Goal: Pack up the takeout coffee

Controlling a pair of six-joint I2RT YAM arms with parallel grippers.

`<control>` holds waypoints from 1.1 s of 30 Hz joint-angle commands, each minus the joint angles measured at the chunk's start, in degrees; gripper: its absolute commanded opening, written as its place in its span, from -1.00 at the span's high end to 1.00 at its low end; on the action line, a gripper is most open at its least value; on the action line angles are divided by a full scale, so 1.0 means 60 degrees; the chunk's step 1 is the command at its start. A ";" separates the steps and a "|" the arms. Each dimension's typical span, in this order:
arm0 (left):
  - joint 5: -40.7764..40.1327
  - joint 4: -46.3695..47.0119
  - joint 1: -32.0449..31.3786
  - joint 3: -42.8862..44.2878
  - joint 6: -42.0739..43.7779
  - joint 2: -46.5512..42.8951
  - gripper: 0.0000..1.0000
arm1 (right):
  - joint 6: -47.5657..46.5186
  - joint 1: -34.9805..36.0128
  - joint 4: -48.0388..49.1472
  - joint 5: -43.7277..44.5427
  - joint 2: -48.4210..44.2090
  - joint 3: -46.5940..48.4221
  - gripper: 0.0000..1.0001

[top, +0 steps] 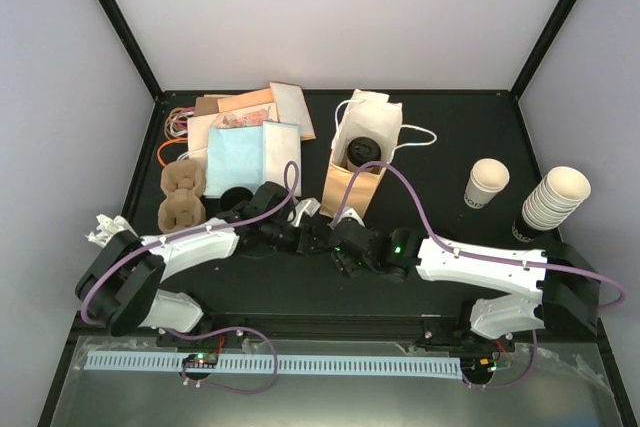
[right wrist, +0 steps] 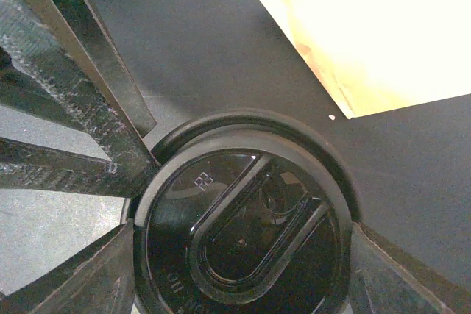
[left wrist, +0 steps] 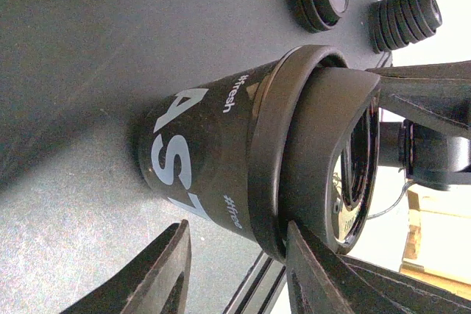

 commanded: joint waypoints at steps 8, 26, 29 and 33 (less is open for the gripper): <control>-0.0384 0.0005 -0.0054 0.0129 -0.0006 0.0579 0.26 | -0.0214 -0.0053 -0.0027 -0.1188 0.0217 -0.0480 -0.46; -0.0366 -0.0078 0.0068 0.1362 -0.0128 0.1259 0.24 | -0.0984 -0.0049 0.0415 -0.2182 -0.0374 -0.1093 -0.46; -0.0394 -0.0113 0.0065 0.1571 -0.0090 0.1449 0.24 | -0.0986 -0.0050 0.0481 -0.2291 -0.0310 -0.1121 -0.46; -0.0476 -0.0210 0.0066 0.1745 -0.0022 0.1471 0.24 | -0.0786 -0.0050 0.0451 -0.2334 -0.0225 -0.1133 -0.47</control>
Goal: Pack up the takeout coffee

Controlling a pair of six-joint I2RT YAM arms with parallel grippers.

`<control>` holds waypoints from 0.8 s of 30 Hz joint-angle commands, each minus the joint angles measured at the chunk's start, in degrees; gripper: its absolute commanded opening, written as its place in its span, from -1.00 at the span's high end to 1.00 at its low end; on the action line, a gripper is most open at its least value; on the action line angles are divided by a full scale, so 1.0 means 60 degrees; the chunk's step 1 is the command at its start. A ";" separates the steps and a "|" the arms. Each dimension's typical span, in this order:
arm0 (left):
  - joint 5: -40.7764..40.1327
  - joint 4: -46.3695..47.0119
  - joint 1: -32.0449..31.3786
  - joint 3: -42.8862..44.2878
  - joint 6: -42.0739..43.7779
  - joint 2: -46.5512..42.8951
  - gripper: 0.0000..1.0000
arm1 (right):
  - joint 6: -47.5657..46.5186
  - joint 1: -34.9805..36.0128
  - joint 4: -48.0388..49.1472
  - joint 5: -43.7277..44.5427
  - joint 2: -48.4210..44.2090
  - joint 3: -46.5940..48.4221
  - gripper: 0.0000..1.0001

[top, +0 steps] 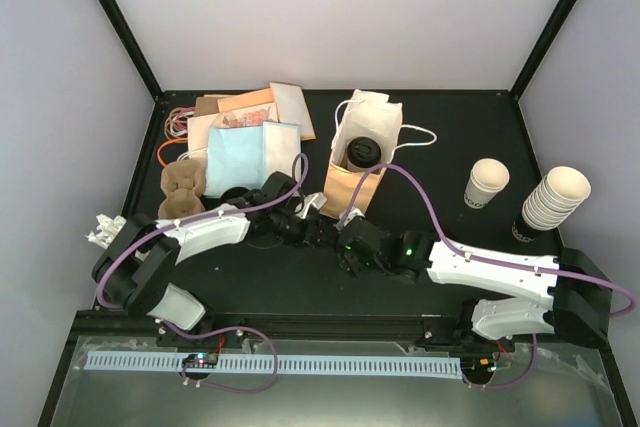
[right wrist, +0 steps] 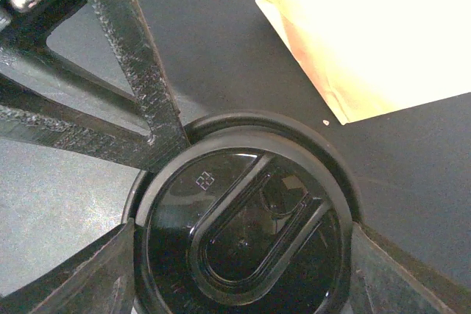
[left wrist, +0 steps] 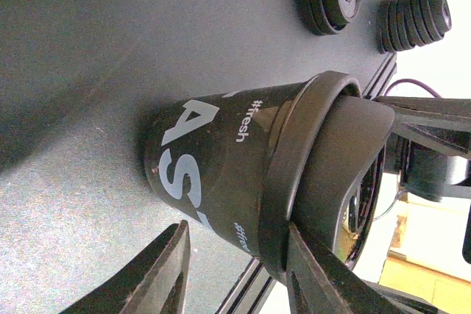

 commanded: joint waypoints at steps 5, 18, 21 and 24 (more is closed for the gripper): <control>-0.0810 0.0538 -0.0006 0.0730 0.0027 0.0369 0.24 | 0.0177 0.0248 0.0010 -0.2167 0.0523 -0.0697 -0.45; -0.0580 0.0553 -0.0013 0.1419 0.0052 0.1062 0.24 | 0.0063 0.0273 0.0311 -0.2595 0.0191 -0.0961 -0.45; -0.0385 0.0615 -0.0004 0.1419 0.0066 0.0964 0.22 | -0.0032 0.0271 0.0297 -0.2591 0.0160 -0.0927 -0.45; -0.0163 0.0511 0.0009 0.1405 0.0066 0.0665 0.16 | -0.0211 0.0272 0.0217 -0.2529 0.0061 -0.0828 -0.45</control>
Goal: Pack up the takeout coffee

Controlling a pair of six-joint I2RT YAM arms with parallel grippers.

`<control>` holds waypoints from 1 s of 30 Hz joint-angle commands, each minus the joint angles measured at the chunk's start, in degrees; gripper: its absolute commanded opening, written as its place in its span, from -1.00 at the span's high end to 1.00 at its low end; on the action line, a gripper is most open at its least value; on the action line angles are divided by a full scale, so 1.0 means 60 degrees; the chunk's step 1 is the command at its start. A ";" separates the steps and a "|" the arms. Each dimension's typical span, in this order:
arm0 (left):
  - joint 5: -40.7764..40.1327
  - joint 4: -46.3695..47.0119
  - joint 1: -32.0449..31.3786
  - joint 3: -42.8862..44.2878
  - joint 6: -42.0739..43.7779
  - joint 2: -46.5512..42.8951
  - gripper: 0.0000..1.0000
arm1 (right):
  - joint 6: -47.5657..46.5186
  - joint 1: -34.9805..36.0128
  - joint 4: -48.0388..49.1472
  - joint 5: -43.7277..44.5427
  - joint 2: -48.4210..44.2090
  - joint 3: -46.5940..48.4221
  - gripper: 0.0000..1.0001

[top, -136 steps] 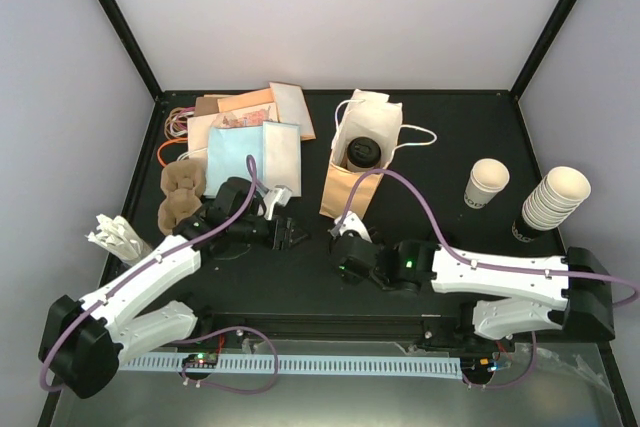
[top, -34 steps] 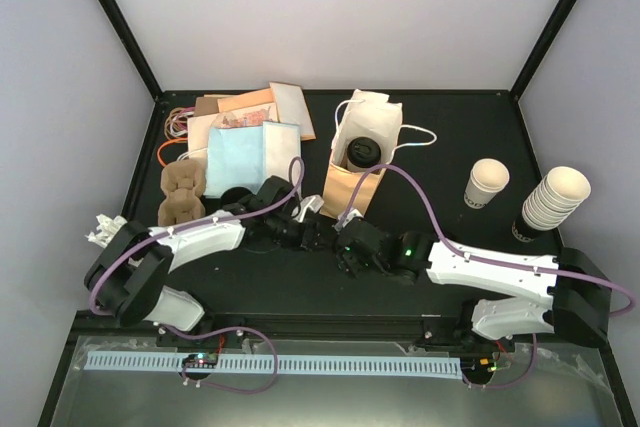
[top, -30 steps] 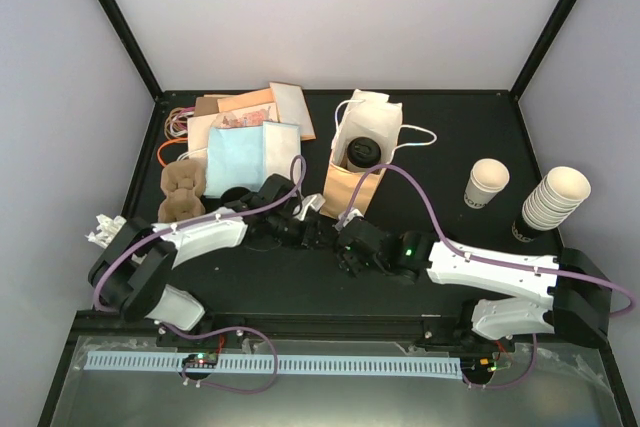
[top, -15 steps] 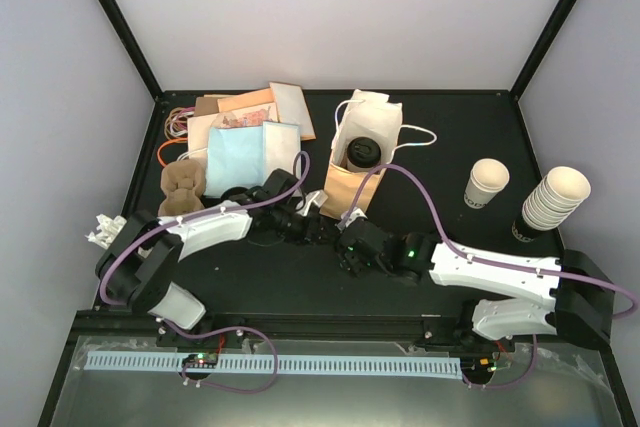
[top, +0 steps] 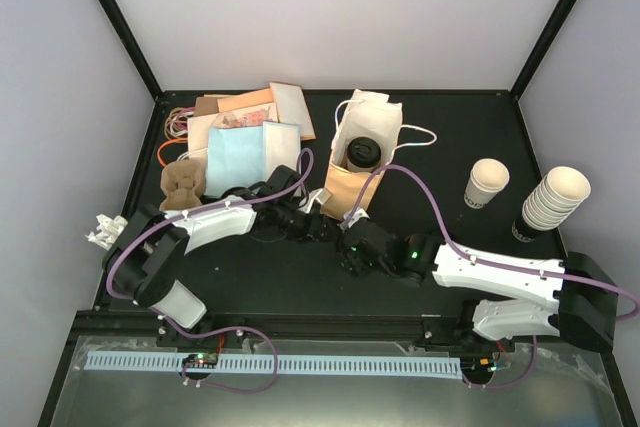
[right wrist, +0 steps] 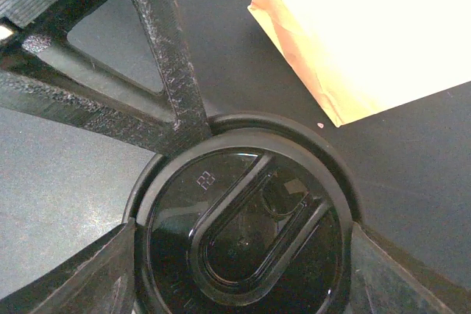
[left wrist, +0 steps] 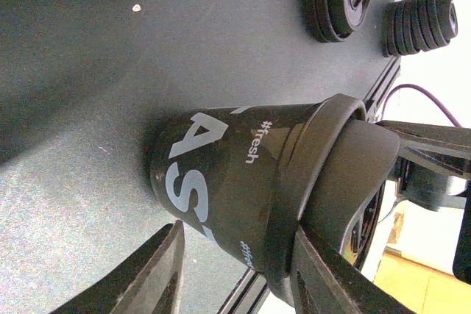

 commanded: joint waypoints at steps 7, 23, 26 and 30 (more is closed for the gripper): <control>-0.0167 0.0320 0.0315 0.0627 0.0095 -0.1171 0.04 | -0.0551 0.0335 -0.0204 -0.2550 0.0392 -0.0143 -0.45; -0.0293 -0.0986 0.0583 0.0146 0.0652 -0.2192 0.01 | -0.0870 0.1081 -0.0470 -0.1333 0.0861 0.0220 -0.45; -0.0382 -0.1082 0.0570 -0.0055 0.0678 -0.2393 0.01 | -0.0720 0.1388 -0.0655 -0.0655 0.1097 0.0342 -0.45; -0.0426 -0.1253 0.0592 -0.0232 0.0739 -0.2578 0.01 | -0.0577 0.1702 -0.0721 -0.0133 0.1375 0.0423 -0.45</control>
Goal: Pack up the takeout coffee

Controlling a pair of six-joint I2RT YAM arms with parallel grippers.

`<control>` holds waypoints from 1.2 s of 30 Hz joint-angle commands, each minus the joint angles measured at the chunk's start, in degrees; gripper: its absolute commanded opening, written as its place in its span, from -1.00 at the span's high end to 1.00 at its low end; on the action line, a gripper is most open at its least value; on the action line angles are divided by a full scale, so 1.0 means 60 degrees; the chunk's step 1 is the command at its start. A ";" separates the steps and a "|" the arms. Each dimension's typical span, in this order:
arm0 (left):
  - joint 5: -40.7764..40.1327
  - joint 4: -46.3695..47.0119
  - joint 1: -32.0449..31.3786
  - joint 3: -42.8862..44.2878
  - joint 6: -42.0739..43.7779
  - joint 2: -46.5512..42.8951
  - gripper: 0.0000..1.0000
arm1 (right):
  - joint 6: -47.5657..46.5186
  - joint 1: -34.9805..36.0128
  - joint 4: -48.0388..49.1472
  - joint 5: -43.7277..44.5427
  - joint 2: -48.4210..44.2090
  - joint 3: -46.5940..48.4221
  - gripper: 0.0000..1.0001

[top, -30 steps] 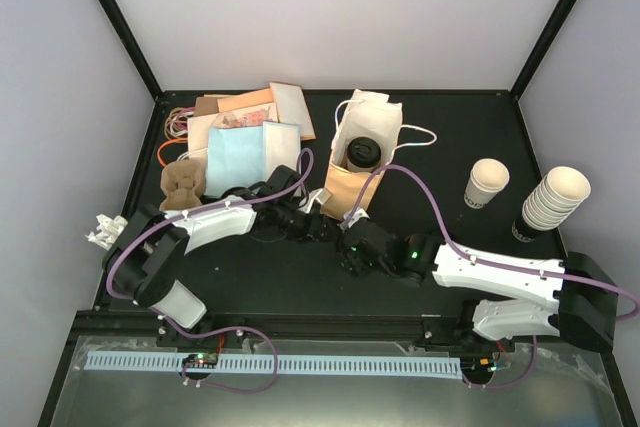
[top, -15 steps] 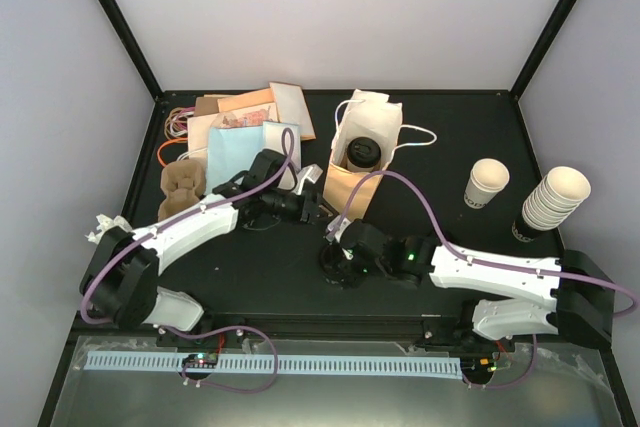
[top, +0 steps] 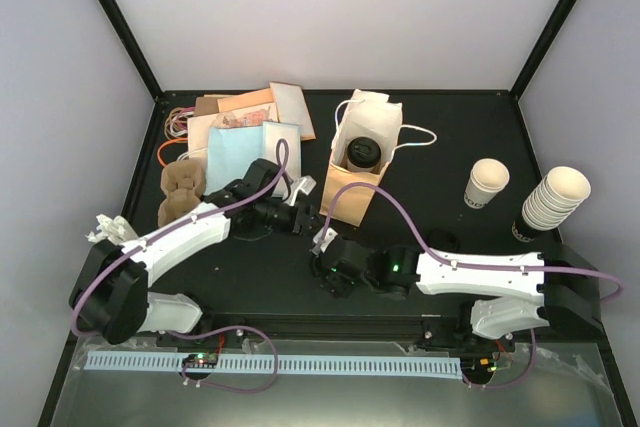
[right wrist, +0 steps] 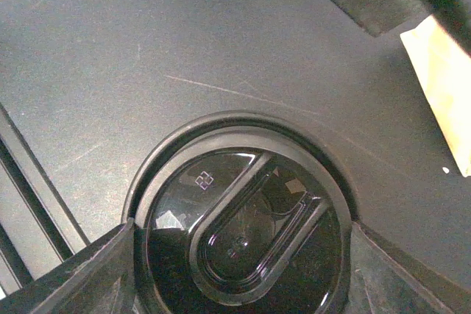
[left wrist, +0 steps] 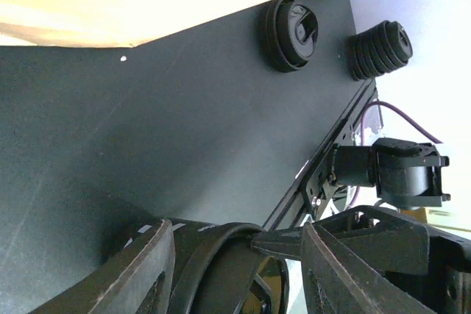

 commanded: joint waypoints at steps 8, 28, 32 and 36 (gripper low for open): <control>-0.0047 -0.0543 0.0049 -0.0735 0.0306 -0.0780 0.03 | 0.0338 0.0339 -0.0841 0.0078 0.0385 -0.0484 -0.46; 0.0047 0.0102 0.0461 -0.1890 0.0326 -0.0908 0.43 | 0.0191 0.0359 -0.0832 -0.0226 0.0602 -0.0393 -0.45; 0.0577 0.0258 0.0464 -0.1931 0.0455 -0.0830 0.43 | 0.0177 0.0339 -0.0838 -0.0269 0.0652 -0.0378 -0.45; 0.0798 0.0475 0.0463 -0.1975 0.0357 -0.0894 0.42 | 0.0177 0.0347 -0.0835 -0.0312 0.0744 -0.0327 -0.45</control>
